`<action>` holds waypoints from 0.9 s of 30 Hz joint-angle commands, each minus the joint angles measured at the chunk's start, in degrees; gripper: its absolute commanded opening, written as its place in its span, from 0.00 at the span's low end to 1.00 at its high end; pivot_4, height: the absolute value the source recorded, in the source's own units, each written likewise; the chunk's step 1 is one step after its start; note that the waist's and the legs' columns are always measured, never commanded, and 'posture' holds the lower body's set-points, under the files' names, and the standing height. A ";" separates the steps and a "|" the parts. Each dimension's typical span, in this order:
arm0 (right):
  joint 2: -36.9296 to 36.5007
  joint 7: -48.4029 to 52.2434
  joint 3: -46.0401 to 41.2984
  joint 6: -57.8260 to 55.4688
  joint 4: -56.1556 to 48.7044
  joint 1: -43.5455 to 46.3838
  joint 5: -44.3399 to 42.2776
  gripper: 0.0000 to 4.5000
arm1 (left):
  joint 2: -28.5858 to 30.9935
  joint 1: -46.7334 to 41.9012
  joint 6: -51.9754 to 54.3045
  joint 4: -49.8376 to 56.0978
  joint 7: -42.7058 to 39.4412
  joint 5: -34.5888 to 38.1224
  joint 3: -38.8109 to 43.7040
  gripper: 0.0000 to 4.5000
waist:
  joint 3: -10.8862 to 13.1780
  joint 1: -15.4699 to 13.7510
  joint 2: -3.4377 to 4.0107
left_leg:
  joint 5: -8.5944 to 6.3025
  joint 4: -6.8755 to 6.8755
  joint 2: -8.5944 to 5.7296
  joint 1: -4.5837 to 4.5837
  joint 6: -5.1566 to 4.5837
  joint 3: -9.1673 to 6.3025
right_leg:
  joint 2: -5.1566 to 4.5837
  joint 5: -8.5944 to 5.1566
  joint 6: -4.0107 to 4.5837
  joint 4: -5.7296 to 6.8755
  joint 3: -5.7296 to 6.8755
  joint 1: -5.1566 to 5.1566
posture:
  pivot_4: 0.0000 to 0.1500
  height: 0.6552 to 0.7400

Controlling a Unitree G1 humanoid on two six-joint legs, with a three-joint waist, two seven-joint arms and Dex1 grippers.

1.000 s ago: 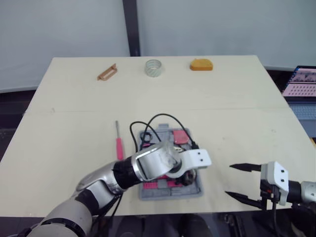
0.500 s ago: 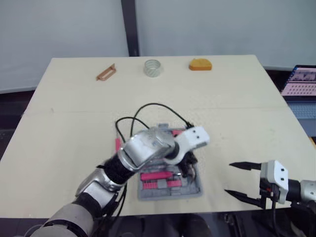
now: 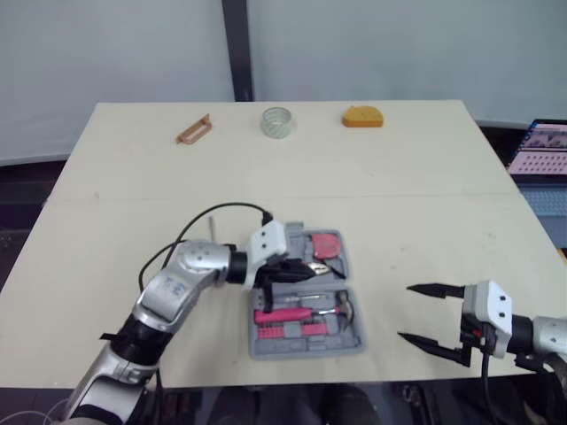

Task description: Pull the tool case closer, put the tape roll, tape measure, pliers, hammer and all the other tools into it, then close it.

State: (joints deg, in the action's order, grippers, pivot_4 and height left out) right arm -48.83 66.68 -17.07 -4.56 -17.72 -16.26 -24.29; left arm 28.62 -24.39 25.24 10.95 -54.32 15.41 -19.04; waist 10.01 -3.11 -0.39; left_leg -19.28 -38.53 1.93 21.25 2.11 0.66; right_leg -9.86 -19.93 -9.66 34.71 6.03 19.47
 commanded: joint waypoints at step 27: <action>-0.51 -0.13 -1.55 -0.74 -1.15 -0.43 -0.64 1.00 | -2.08 7.50 -17.81 -9.64 0.45 -15.62 -6.91 0.01 | -0.01 0.22 0.01 | 0.00 0.00 0.00 -0.03 0.00 0.02 | 0.00 0.00 -0.01 0.04 0.00 0.01 | 1.00 1.00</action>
State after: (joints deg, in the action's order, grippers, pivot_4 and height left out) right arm -48.85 66.69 -17.08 -5.31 -17.58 -16.56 -24.17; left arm 25.99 -17.76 7.87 1.12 -53.37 0.64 -25.27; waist 10.00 -2.89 -0.38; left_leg -19.28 -38.53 1.93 21.22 2.12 0.67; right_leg -9.86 -19.93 -9.66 34.75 6.03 19.47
